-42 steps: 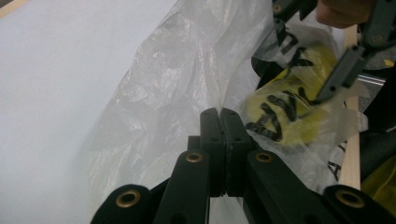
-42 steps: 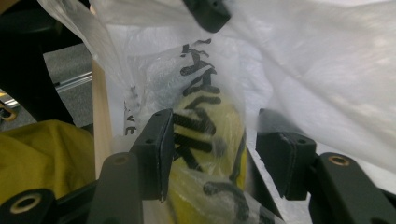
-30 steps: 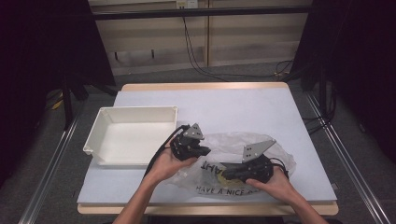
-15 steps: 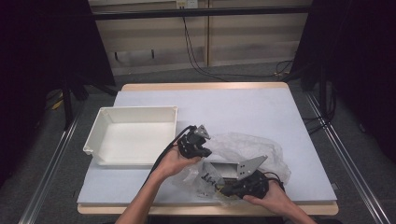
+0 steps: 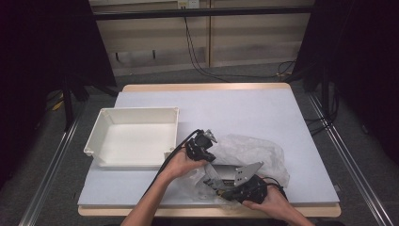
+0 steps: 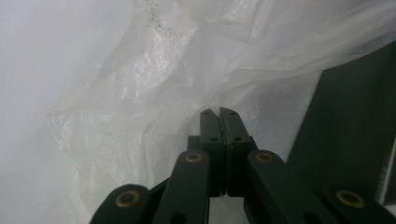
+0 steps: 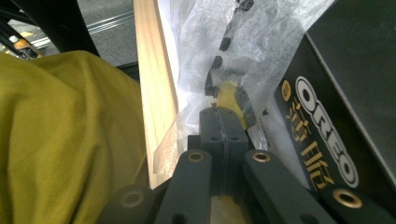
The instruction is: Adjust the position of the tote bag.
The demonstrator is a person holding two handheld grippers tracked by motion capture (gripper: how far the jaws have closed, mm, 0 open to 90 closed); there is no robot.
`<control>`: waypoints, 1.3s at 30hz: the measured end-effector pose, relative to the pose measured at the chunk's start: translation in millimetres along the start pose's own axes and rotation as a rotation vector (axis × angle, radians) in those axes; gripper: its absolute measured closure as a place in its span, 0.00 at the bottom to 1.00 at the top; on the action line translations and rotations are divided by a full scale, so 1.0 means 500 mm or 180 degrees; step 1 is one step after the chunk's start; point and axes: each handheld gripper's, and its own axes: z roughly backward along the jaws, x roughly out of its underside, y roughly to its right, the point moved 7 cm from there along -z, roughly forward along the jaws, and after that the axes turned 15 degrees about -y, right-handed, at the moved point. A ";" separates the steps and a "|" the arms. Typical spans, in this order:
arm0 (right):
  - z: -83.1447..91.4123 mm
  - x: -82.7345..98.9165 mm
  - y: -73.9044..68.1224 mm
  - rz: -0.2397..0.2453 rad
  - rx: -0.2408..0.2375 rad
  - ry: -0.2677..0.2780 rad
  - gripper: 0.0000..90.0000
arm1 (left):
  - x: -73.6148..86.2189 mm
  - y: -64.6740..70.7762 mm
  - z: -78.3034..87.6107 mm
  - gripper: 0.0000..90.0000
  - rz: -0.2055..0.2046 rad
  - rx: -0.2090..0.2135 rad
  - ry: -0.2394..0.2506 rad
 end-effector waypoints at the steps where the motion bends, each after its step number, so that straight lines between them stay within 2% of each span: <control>1: 0.000 0.001 -0.001 -0.0008 0.0013 -0.0004 1.00 | 0.000 0.000 0.000 0.99 -0.0003 0.0011 0.0000; 2: 0.000 0.001 -0.001 0.0000 0.0010 -0.0002 1.00 | -0.001 0.001 -0.001 0.99 0.0048 0.0026 0.0030; 3: 0.001 0.001 -0.002 -0.0015 -0.0003 -0.0012 1.00 | 0.002 -0.001 0.001 0.99 -0.0027 -0.0011 -0.0023; 4: 0.002 0.001 -0.001 -0.0012 -0.0006 -0.0012 1.00 | 0.002 -0.001 0.002 0.99 -0.0039 -0.0023 -0.0037; 5: 0.002 0.001 -0.001 -0.0021 -0.0002 0.0008 0.99 | 0.001 0.005 0.003 0.97 0.0023 -0.0083 -0.0038; 8: 0.021 -0.004 -0.002 -0.0074 -0.0050 0.0153 0.89 | -0.002 0.013 0.014 0.89 0.0001 -0.0195 -0.0061; 11: 0.049 -0.010 -0.005 -0.0051 0.0007 0.0285 0.83 | -0.003 0.006 0.032 0.88 0.0061 -0.0164 0.0078; 14: 0.072 -0.009 -0.004 -0.0114 0.0059 0.0400 0.79 | 0.009 0.003 0.053 0.82 0.0025 -0.0213 0.0163; 16: 0.092 -0.007 0.000 -0.0134 0.0103 0.0491 0.77 | 0.017 0.006 0.067 0.78 0.0112 -0.0182 0.0295; 17: 0.102 -0.006 0.000 -0.0147 0.0115 0.0553 0.76 | 0.024 0.005 0.077 0.76 0.0083 -0.0199 0.0302; 18: 0.113 -0.004 0.001 -0.0175 0.0132 0.0594 0.76 | 0.025 0.006 0.082 0.74 0.0130 -0.0164 0.0381; 19: 0.122 -0.003 0.001 -0.0188 0.0129 0.0634 0.76 | 0.032 0.004 0.095 0.71 0.0074 -0.0195 0.0406; 20: 0.134 -0.002 0.000 -0.0208 0.0117 0.0703 0.76 | 0.033 0.005 0.102 0.71 0.0113 -0.0201 0.0460; 21: 0.142 -0.002 0.000 -0.0212 0.0133 0.0729 0.76 | 0.036 0.005 0.115 0.70 0.0086 -0.0230 0.0516; 23: 0.162 -0.002 -0.003 -0.0207 0.0146 0.0812 0.79 | 0.039 0.012 0.135 0.67 0.0133 -0.0209 0.0671; 24: 0.171 -0.002 -0.005 -0.0195 0.0134 0.0848 0.79 | 0.041 0.013 0.142 0.67 0.0125 -0.0240 0.0687; 25: 0.177 -0.003 -0.007 -0.0202 0.0144 0.0867 0.80 | 0.042 0.018 0.152 0.67 0.0114 -0.0286 0.0731; 28: 0.205 -0.007 -0.008 -0.0165 0.0248 0.0915 0.82 | 0.046 0.038 0.173 0.67 0.0009 -0.0273 0.0777; 31: 0.244 -0.009 0.010 -0.0247 0.0371 0.1016 0.82 | 0.048 0.067 0.177 0.75 -0.0169 -0.0239 0.0745; 33: 0.268 -0.007 0.032 -0.0320 0.0458 0.1073 0.82 | 0.048 0.089 0.175 0.80 -0.0287 -0.0252 0.0717; 35: 0.275 -0.002 0.051 -0.0386 0.0521 0.1052 0.83 | 0.042 0.110 0.170 0.83 -0.0399 -0.0249 0.0688; 37: 0.268 0.007 0.070 -0.0460 0.0544 0.0989 0.84 | 0.034 0.114 0.161 0.83 -0.0399 -0.0284 0.0656; 39: 0.253 0.017 0.087 -0.0550 0.0596 0.0901 0.85 | 0.024 0.108 0.143 0.83 -0.0382 -0.0233 0.0607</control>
